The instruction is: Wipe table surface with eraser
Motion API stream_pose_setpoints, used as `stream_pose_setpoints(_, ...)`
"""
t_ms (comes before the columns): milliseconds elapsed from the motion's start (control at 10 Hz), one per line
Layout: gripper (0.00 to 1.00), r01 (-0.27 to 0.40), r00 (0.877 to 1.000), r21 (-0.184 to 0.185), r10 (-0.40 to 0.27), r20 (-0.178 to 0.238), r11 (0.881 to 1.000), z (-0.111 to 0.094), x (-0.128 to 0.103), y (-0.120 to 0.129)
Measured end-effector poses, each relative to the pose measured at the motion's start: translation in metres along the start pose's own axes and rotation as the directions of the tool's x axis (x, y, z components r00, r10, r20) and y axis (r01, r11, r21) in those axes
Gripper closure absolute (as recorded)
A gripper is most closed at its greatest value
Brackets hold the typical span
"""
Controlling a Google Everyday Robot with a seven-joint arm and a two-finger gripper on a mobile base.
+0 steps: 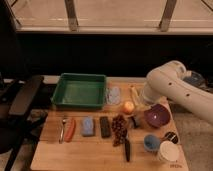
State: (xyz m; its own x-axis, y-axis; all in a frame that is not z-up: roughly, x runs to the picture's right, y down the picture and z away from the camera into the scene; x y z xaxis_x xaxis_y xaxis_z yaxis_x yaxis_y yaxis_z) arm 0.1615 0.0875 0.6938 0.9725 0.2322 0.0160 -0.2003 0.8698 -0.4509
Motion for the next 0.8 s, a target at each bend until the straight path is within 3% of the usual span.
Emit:
stream_pose_setpoints(100, 0.57, -0.004, 1.0, -0.002, 0.004, 0.002, 1.0, 0.002, -0.005, 0.004)
stream_pose_setpoints(200, 0.57, -0.003, 1.0, -0.013, 0.003, 0.01, 1.0, 0.009, -0.025, 0.021)
stream_pose_setpoints(600, 0.57, 0.0, 1.0, -0.014, 0.0, 0.011, 1.0, 0.008, -0.025, 0.02)
stream_pose_setpoints(800, 0.57, 0.017, 0.999, -0.065, -0.015, 0.03, 0.998, 0.016, -0.028, 0.03)
